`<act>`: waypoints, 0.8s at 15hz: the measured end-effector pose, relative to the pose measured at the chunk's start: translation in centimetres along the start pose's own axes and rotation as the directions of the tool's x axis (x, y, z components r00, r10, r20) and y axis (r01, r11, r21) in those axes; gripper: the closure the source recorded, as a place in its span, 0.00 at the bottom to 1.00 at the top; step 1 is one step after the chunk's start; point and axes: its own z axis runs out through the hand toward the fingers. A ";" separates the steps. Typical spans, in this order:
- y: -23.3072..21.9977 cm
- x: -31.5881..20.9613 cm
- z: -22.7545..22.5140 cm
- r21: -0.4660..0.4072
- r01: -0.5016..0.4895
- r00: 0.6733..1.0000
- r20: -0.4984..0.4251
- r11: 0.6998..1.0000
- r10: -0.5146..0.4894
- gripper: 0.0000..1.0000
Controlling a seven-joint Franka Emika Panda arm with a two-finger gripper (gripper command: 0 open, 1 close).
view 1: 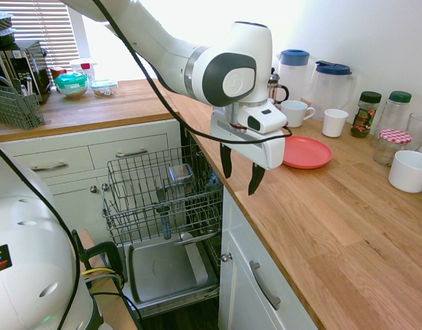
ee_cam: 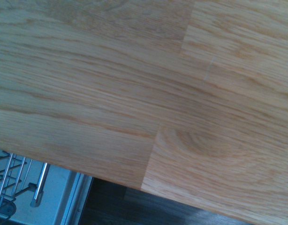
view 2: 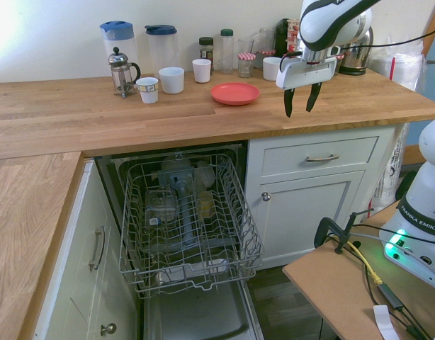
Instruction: Put the plate in the dishwasher
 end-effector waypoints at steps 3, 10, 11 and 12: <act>-0.2 0.1 -0.1 0.014 -0.012 1.000 -0.012 1.000 0.012 0.00; -1.9 4.4 -3.8 0.127 -0.126 0.992 0.000 0.984 0.127 0.00; -2.5 5.7 -4.4 0.146 -0.141 0.990 0.009 0.979 0.142 0.00; -3.3 7.1 -5.0 0.159 -0.153 0.988 0.022 0.975 0.151 0.00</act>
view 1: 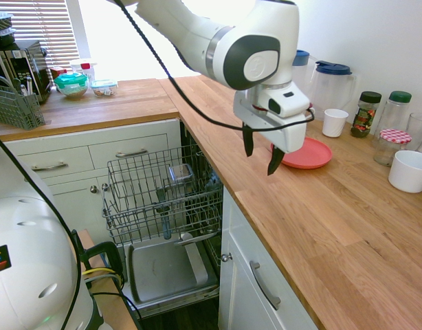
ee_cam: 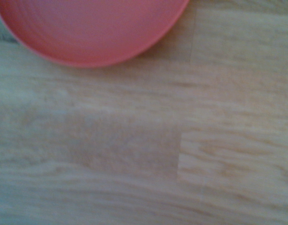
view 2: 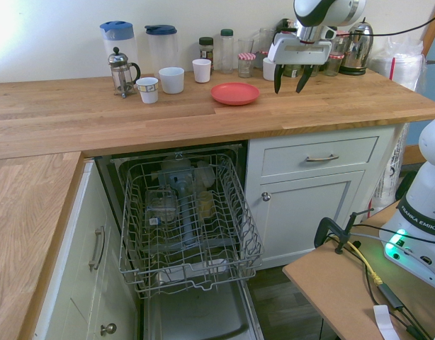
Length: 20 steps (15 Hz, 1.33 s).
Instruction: Put the plate in the dishwasher
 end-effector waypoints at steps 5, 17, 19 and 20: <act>-5.8 5.6 2.2 0.037 -0.071 0.996 0.060 0.997 0.068 0.00; -10.2 14.4 8.2 0.074 -0.264 0.950 0.192 0.962 0.246 0.00; -10.5 15.1 8.9 0.081 -0.271 0.947 0.200 0.959 0.251 0.00; -10.7 15.3 9.2 0.082 -0.271 0.947 0.201 0.959 0.250 1.00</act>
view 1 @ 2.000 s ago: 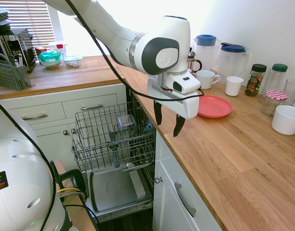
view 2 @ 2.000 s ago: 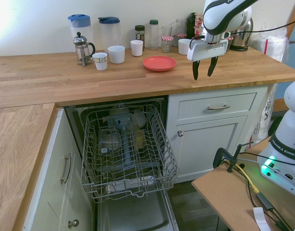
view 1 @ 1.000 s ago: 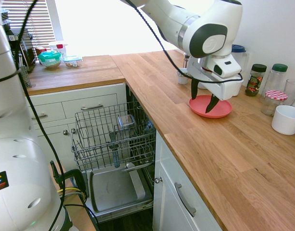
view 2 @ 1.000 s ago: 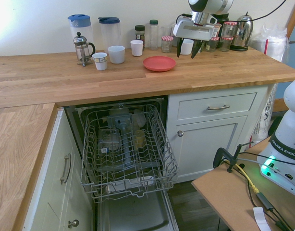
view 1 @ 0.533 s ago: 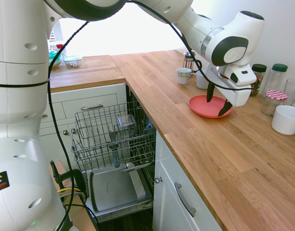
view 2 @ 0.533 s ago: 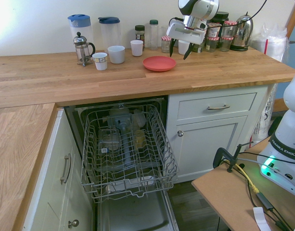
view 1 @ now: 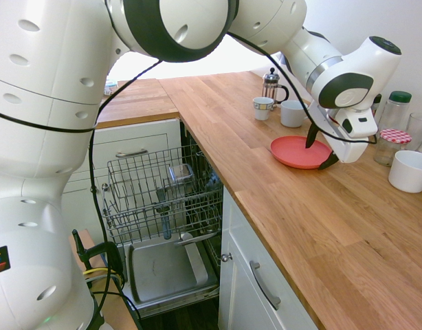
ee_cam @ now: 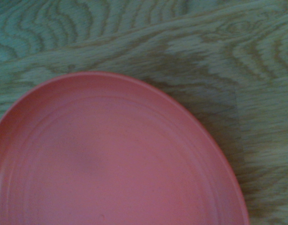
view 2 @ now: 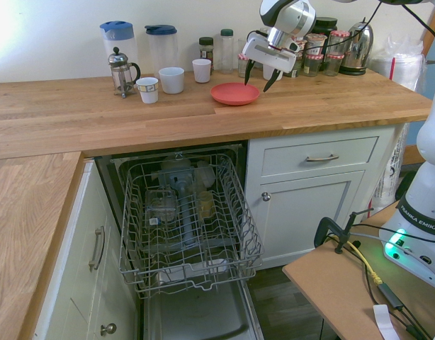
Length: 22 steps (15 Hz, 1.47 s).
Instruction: Put the plate in the dishwasher
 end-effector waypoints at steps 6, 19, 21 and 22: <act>-1.1 1.0 1.3 0.002 0.008 1.000 0.011 1.000 -0.008 1.00; -0.6 2.9 2.6 0.001 0.018 0.999 0.051 1.000 -0.018 1.00; -0.6 2.9 2.7 0.000 0.023 0.998 0.053 1.000 -0.023 1.00; -0.6 2.9 2.7 0.001 0.027 0.998 0.054 1.000 -0.027 1.00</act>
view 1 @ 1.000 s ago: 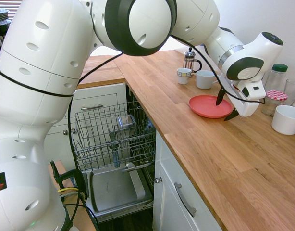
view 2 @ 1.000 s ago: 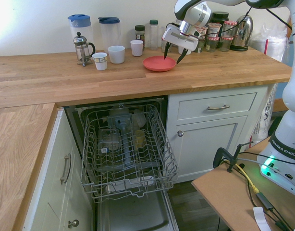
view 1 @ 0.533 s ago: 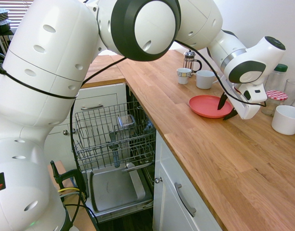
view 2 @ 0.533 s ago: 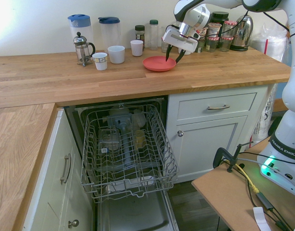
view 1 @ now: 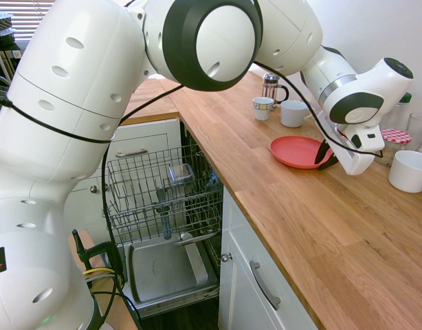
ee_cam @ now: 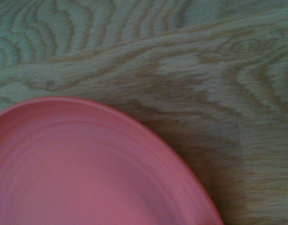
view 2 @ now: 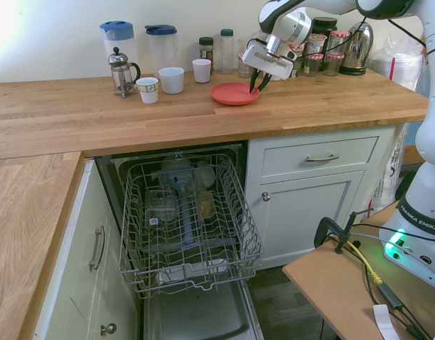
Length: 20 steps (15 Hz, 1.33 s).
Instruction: Put the plate in the dishwasher
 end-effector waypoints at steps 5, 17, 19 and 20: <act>-0.1 0.0 -0.1 0.013 0.053 0.999 0.010 0.999 -0.053 1.00; -0.3 -15.8 -16.9 -0.112 0.394 0.851 -0.329 0.912 -0.409 1.00; 0.2 -24.6 -17.8 -0.195 0.454 0.763 -0.419 0.869 -0.492 1.00; 0.7 -28.9 -17.4 -0.239 0.479 0.713 -0.455 0.845 -0.533 1.00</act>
